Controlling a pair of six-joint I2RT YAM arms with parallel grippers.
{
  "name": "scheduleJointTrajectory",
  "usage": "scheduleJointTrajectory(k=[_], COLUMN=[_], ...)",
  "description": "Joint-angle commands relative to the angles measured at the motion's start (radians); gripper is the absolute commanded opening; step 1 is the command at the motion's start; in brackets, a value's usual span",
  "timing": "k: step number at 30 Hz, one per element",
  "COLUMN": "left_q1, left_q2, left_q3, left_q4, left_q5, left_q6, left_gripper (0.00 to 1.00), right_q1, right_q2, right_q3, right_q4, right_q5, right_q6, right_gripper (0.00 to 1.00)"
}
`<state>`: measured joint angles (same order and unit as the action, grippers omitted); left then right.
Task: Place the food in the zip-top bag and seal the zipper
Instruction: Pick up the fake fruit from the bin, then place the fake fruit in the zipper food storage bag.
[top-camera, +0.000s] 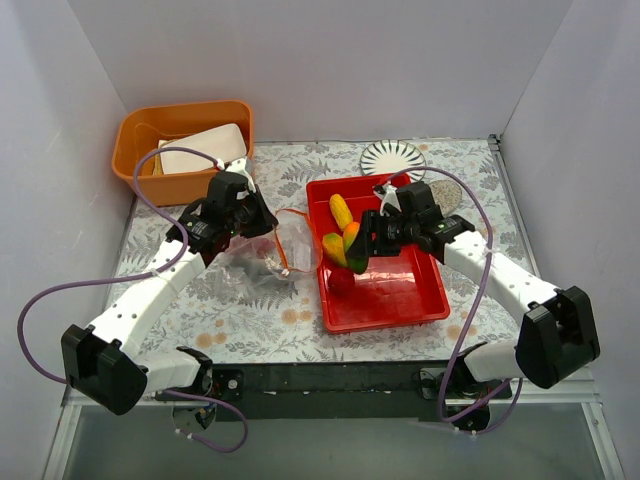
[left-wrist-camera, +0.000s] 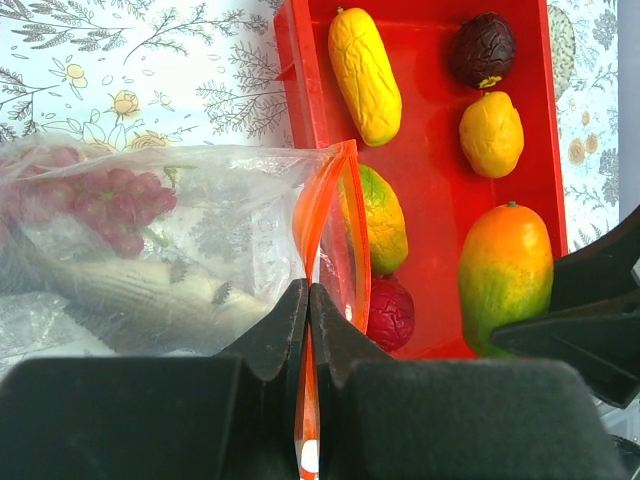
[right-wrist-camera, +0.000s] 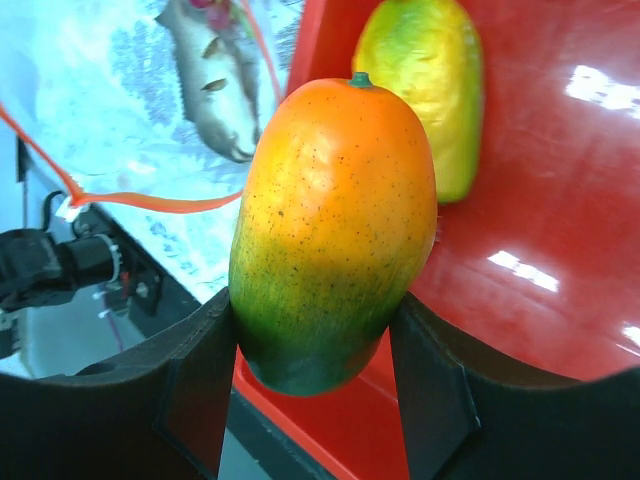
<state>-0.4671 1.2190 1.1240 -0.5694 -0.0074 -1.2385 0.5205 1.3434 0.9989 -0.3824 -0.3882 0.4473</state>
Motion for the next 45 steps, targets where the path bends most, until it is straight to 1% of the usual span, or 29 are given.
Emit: scheduleJointTrajectory(k=[1, 6, 7, 10, 14, 17, 22, 24, 25, 27, 28, 29, 31, 33, 35, 37, 38, 41, 43, 45], left_q1=[-0.002, -0.002, -0.002, -0.002, -0.002, -0.002, -0.002, -0.002, -0.002, -0.002, -0.002, -0.002, -0.002, -0.002, -0.002, -0.002, -0.002, -0.002, -0.002, -0.002], left_q2=[-0.029, -0.027, -0.026, -0.024, -0.024, -0.024, -0.036, -0.042, -0.047, -0.053, -0.056, -0.061, -0.067, -0.072, -0.076, -0.078, -0.078, -0.085, -0.085, -0.082], left_q3=[0.000, -0.012, -0.012, -0.010, -0.004, 0.000, 0.003, 0.005, 0.005, 0.010, 0.017, 0.023, 0.036, 0.043, 0.051, 0.054, 0.051, 0.042, 0.045, 0.057], left_q4=[0.006, 0.013, 0.011, 0.013, 0.009, 0.005, 0.002, 0.002, 0.002, 0.000, -0.004, -0.006, -0.007, -0.017, -0.027, -0.037, -0.035, -0.020, -0.015, -0.021], left_q5=[0.006, 0.006, 0.041, 0.043, 0.047, 0.055, 0.075, 0.086, 0.089, 0.099, 0.103, 0.107, 0.104, 0.086, 0.049, 0.029, 0.020, 0.020, -0.019, -0.032], left_q6=[0.002, -0.004, -0.004, -0.009, -0.006, -0.003, -0.006, -0.007, -0.010, -0.015, -0.018, -0.022, -0.026, -0.024, -0.026, -0.021, -0.018, -0.015, -0.015, -0.015], left_gripper=[0.00, 0.00, 0.00, 0.00, 0.00, 0.00, 0.00, 0.00, 0.00, 0.00, 0.00, 0.00, 0.00, 0.00, 0.00, 0.00, 0.00, 0.00, 0.00, 0.00], right_q1=[0.035, 0.087, 0.104, 0.134, 0.165, 0.174, 0.193, 0.200, 0.208, 0.220, 0.230, 0.234, 0.249, 0.256, 0.256, 0.253, 0.253, 0.234, 0.219, 0.208], right_q2=[0.036, 0.071, 0.077, 0.095, 0.131, 0.199, 0.325, 0.401, 0.430, 0.506, 0.531, 0.578, 0.608, 0.619, 0.591, 0.548, 0.502, 0.421, 0.381, 0.315], right_q3=[0.063, 0.079, 0.083, 0.102, 0.135, 0.167, 0.296, 0.351, 0.413, 0.480, 0.542, 0.575, 0.618, 0.624, 0.591, 0.551, 0.508, 0.462, 0.431, 0.393], right_q4=[0.100, 0.163, 0.180, 0.218, 0.246, 0.260, 0.254, 0.225, 0.206, 0.183, 0.165, 0.140, 0.111, 0.106, 0.111, 0.131, 0.154, 0.166, 0.152, 0.117], right_q5=[-0.089, -0.127, -0.129, -0.141, -0.161, -0.181, -0.181, -0.192, -0.189, -0.205, -0.207, -0.212, -0.213, -0.201, -0.167, -0.132, -0.100, -0.057, -0.008, 0.086], right_q6=[0.051, 0.093, 0.103, 0.120, 0.114, 0.120, 0.105, 0.081, 0.074, 0.057, 0.051, 0.048, 0.027, 0.019, 0.014, 0.005, 0.004, 0.005, 0.002, -0.012], right_gripper=[0.18, 0.18, 0.18, 0.18, 0.19, 0.19, 0.19, 0.20, 0.21, 0.24, 0.26, 0.32, 0.42, 0.65, 0.80, 0.89, 0.98, 0.98, 0.98, 0.98])
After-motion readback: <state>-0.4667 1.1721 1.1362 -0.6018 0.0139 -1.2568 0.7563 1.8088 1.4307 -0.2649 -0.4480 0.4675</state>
